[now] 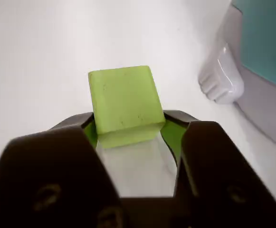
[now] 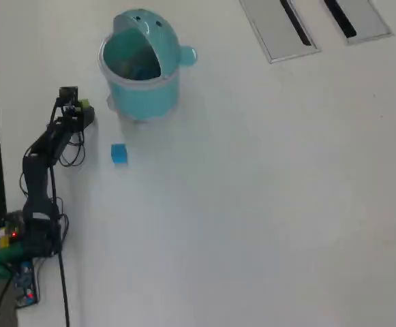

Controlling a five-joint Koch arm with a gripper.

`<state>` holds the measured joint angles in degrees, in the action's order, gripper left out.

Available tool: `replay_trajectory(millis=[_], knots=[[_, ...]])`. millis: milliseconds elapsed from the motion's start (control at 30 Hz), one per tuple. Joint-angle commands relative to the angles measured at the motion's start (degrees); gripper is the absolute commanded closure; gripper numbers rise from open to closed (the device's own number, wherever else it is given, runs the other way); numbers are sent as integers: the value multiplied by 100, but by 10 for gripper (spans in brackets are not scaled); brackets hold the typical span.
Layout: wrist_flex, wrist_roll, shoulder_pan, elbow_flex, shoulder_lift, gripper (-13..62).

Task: Grasp RGB lego blocks and put them in the bin one by one.

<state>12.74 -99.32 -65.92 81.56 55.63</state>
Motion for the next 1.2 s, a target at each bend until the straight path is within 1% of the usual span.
replay_trajectory(millis=[0, 267, 567, 767, 967, 1167], knots=[[-316, 9, -9, -202, 510, 347], [70, 18, 255, 352, 1749, 347], [659, -35, 633, 97, 2698, 347], [896, -35, 800, -527, 2883, 347], [1151, -53, 1072, -1811, 2637, 347], [1213, -53, 1239, -2452, 2312, 346]])
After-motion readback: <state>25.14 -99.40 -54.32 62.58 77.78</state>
